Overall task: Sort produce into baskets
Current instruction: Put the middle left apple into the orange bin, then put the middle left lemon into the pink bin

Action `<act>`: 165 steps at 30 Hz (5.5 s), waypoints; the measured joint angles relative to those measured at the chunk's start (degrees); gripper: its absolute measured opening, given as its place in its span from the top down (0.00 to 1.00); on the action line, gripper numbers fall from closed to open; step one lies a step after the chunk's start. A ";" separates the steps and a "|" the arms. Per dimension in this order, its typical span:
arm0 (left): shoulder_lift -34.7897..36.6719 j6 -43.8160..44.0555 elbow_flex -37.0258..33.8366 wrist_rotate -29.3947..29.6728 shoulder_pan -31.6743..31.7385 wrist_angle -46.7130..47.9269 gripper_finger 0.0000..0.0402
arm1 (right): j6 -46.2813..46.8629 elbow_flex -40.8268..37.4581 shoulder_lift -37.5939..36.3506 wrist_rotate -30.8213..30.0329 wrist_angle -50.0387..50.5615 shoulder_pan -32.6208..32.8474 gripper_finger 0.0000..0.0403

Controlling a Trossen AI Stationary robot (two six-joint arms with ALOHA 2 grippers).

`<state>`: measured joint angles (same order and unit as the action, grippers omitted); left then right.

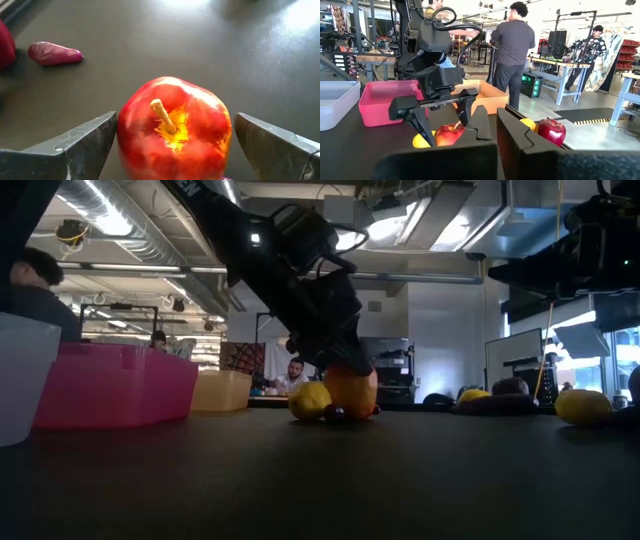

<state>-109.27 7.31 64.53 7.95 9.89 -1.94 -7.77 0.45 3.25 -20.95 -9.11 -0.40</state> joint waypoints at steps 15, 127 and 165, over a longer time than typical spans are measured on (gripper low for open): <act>-0.02 0.14 -0.46 -0.05 0.00 0.05 0.18 | 0.00 0.00 0.00 0.00 0.14 0.02 1.00; 13.16 13.77 -5.07 17.83 31.48 25.41 0.02 | 0.20 0.02 0.00 -1.97 2.04 0.02 1.00; 24.57 12.34 -4.69 9.21 18.03 12.39 0.02 | 1.11 0.02 0.00 -1.97 1.95 0.01 1.00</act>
<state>-84.71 19.65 59.84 17.16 27.92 10.45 -6.66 0.47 3.25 -22.92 -7.16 -0.40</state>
